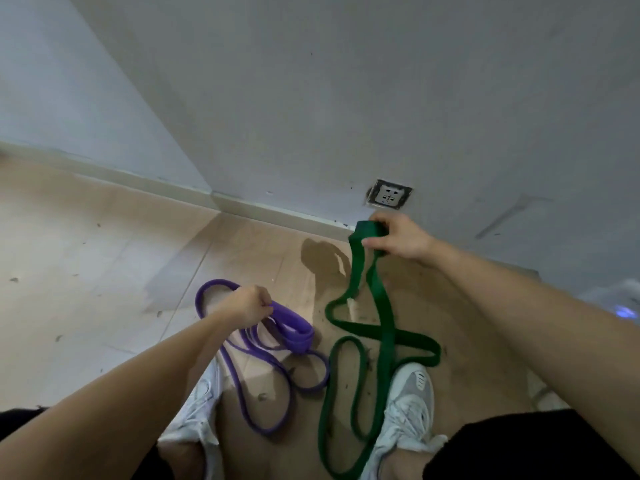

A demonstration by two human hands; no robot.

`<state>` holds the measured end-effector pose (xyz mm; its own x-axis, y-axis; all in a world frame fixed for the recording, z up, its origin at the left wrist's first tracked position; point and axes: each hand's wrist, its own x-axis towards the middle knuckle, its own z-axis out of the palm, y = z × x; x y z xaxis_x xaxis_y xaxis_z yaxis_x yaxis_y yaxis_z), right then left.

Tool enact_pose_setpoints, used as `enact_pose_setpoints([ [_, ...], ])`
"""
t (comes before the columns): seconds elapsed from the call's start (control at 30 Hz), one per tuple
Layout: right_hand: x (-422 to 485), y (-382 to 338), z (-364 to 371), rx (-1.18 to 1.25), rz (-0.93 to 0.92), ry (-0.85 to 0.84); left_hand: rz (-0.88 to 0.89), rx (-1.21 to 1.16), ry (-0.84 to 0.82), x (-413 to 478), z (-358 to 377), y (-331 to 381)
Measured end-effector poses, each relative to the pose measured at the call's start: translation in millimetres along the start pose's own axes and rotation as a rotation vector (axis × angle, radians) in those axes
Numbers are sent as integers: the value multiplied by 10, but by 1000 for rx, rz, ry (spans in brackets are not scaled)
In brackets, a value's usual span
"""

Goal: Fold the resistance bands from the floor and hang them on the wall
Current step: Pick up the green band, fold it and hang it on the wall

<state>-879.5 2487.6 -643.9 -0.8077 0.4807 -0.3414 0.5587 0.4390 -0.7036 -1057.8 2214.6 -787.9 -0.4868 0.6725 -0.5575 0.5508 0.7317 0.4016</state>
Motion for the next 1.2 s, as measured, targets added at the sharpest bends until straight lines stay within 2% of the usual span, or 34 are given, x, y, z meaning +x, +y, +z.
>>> enact_pose_setpoints([
  [0.07, -79, -305, -234, 67, -64, 50, 57, -225, 23, -29, -140, 230],
  [0.23, -391, -1063, -642, 156, -226, 86, 299, -608, 214, -249, -694, 953],
  [0.37, -672, -1540, -891, 148, -358, 153, 424, -825, 488, -578, -1259, 1508],
  [0.4, -749, -1635, -962, 157, -390, 179, 466, -855, 509, -676, -1394, 1630],
  [0.5, -954, -1881, -1158, 202, -475, 247, 656, -800, 422, -935, -1742, 1899],
  [0.63, -1147, -2184, -1400, 303, -592, 334, 771, -709, 347, -1201, -2134, 2190],
  [0.8, -1373, -2557, -1604, 506, -683, 347, 756, -684, 352, -1431, -2478, 2408],
  [0.97, -1494, -2785, -1607, 563, -737, 296, 733, -715, 402, -1630, -2628, 2379],
  [1.07, -1516, -2770, -1596, 565, -715, 301, 719, -720, 338, -1717, -2673, 2232],
  [1.2, -1437, -2610, -1601, 623, -625, 351, 696, -593, 331, -1768, -2804, 2010],
])
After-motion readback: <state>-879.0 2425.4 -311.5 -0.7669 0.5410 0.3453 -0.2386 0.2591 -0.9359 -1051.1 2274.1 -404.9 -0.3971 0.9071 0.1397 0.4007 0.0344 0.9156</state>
